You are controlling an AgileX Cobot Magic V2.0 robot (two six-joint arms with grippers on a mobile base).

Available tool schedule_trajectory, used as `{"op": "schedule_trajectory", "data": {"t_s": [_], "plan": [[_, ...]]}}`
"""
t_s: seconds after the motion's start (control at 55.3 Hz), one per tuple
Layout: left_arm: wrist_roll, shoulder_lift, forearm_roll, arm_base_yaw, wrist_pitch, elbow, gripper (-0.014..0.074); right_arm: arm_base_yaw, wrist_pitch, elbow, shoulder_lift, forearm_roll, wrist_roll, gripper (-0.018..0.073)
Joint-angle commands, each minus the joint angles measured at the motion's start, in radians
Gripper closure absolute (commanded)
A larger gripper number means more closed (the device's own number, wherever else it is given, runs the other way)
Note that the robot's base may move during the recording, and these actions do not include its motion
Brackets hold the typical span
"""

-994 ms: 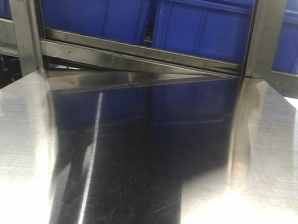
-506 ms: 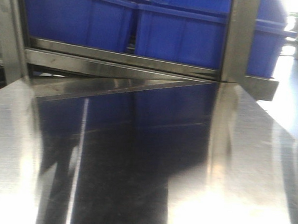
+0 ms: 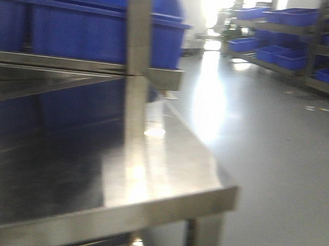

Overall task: Pick and sort blue part to right shelf
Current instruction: 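Drive the base away from the table carrying both parts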

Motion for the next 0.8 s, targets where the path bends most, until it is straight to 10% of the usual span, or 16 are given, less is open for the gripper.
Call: {"op": "schedule_trajectory", "data": {"t_s": [0.0, 0.777], "plan": [[-0.008, 0.017, -0.001, -0.001, -0.089, -0.025, 0.0260, -0.001, -0.084, -0.026, 0.020, -0.021, -0.008, 0.0217], [-0.008, 0.017, -0.001, -0.001, -0.089, -0.025, 0.0260, -0.001, -0.084, -0.026, 0.020, -0.021, -0.008, 0.0217]]}}
